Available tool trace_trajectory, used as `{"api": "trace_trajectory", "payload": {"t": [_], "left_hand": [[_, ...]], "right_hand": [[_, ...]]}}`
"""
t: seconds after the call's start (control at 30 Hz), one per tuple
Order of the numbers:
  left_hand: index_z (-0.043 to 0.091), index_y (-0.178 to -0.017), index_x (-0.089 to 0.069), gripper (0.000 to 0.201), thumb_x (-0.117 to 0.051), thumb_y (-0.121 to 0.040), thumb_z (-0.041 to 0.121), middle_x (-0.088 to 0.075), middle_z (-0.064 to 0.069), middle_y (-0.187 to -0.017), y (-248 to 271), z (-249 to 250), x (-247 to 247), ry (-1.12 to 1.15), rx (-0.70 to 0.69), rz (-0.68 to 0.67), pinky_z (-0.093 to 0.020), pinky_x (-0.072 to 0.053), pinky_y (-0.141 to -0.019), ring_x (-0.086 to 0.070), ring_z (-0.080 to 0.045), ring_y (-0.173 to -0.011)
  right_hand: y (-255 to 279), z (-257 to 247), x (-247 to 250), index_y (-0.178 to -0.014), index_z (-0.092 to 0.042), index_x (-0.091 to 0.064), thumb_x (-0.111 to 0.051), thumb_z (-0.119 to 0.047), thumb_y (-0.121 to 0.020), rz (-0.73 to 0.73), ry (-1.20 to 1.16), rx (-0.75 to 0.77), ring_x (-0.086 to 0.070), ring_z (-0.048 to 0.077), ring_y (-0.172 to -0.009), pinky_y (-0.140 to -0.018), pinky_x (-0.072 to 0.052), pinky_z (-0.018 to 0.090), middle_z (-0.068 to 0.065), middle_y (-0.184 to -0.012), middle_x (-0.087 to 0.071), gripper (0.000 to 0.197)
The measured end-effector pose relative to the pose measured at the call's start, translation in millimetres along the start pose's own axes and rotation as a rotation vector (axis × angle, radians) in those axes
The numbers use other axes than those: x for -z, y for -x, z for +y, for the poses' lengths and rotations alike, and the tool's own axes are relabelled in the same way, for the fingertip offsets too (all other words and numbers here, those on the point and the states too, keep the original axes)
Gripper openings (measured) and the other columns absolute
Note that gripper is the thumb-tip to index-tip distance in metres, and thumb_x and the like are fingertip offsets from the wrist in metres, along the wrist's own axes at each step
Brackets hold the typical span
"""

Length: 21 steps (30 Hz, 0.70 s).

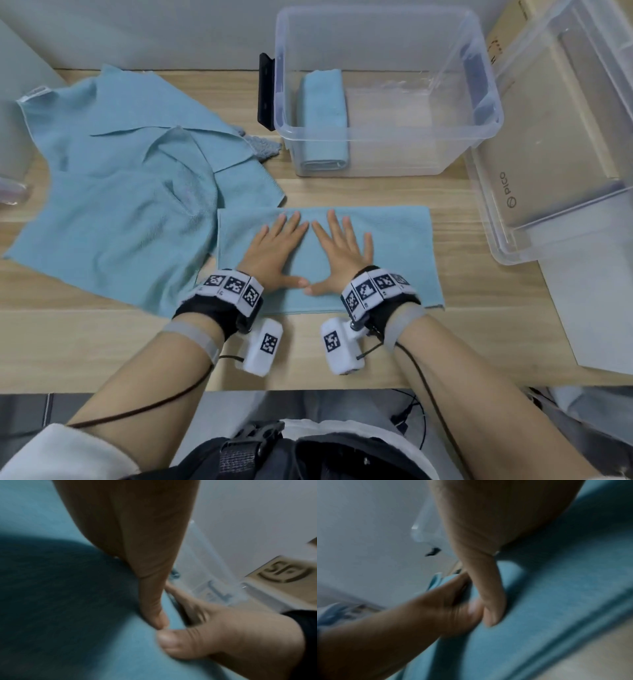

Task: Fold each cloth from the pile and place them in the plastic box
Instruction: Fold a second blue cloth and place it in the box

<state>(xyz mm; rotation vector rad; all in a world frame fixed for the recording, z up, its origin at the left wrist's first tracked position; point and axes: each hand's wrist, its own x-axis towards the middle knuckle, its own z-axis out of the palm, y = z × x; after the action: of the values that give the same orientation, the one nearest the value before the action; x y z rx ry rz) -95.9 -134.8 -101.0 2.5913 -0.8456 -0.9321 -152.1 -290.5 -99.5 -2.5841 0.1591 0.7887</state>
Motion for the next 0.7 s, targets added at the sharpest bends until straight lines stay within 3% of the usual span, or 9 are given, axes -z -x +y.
{"api": "trace_trajectory", "payload": {"t": [0.07,0.23,0.43,0.53,0.6,0.63,0.7], "left_hand": [[0.028,-0.144,0.014,0.122,-0.058,-0.058,0.075,0.027,0.01,-0.15,6,-12,-6,-0.107,0.021,-0.003,-0.039,0.014,-0.112,0.025,-0.014,-0.14],[0.031,-0.135,0.029,0.139,-0.052,-0.036,0.087,0.038,0.011,-0.141,18,-28,-4,-0.116,0.069,0.039,-0.04,0.018,-0.111,0.037,-0.01,-0.13],[0.038,-0.135,0.026,0.135,-0.075,-0.05,0.064,0.041,0.015,-0.14,39,-43,3,-0.041,0.172,0.039,-0.048,0.002,-0.115,0.035,-0.009,-0.131],[0.03,-0.146,0.003,0.122,-0.081,-0.059,0.042,0.02,0.007,-0.154,44,-47,14,0.084,0.135,0.06,-0.04,-0.005,-0.116,0.021,-0.014,-0.141],[0.017,-0.144,-0.027,0.091,-0.078,-0.069,0.019,-0.009,0.0,-0.157,47,-49,23,0.394,0.141,0.198,-0.029,-0.01,-0.115,-0.004,-0.015,-0.145],[0.012,-0.137,-0.042,0.071,-0.074,-0.074,0.009,-0.027,-0.003,-0.152,49,-48,27,0.609,0.166,0.312,-0.025,-0.017,-0.113,-0.021,-0.015,-0.141],[0.006,-0.124,-0.054,0.045,-0.064,-0.08,-0.002,-0.054,-0.008,-0.128,55,-50,32,0.986,0.257,0.539,-0.02,-0.036,-0.101,-0.051,-0.015,-0.12]], "right_hand": [[2,15,0,-0.141,-0.043,0.016,-0.072,-0.065,-0.052,-0.002,0.031,-0.058,0.036,0.018,-0.136,-0.106,0.023,0.051,-0.009,-0.147,0.039,0.127],[10,45,17,-0.139,-0.041,0.023,-0.075,-0.067,-0.047,0.03,-0.013,-0.225,0.039,0.022,-0.134,-0.107,0.022,0.053,-0.003,-0.145,0.043,0.137],[25,67,24,-0.139,-0.039,0.025,-0.07,-0.072,-0.048,0.053,-0.05,-0.331,0.036,0.021,-0.136,-0.112,0.015,0.054,-0.003,-0.145,0.042,0.136],[31,62,30,-0.141,-0.039,0.021,-0.071,-0.068,-0.053,0.048,-0.081,-0.392,0.031,0.023,-0.139,-0.112,0.011,0.054,-0.006,-0.147,0.039,0.131],[31,50,37,-0.144,-0.038,0.011,-0.074,-0.056,-0.061,0.071,-0.122,-0.456,0.026,0.025,-0.141,-0.113,0.009,0.053,-0.002,-0.152,0.03,0.12],[30,41,41,-0.145,-0.036,0.002,-0.074,-0.05,-0.065,0.111,-0.16,-0.466,0.02,0.026,-0.143,-0.115,0.006,0.051,0.0,-0.155,0.021,0.112],[26,17,48,-0.145,-0.031,-0.016,-0.071,-0.038,-0.071,0.205,-0.296,-0.388,-0.001,0.025,-0.144,-0.117,-0.008,0.045,0.004,-0.156,-0.004,0.092]]}}
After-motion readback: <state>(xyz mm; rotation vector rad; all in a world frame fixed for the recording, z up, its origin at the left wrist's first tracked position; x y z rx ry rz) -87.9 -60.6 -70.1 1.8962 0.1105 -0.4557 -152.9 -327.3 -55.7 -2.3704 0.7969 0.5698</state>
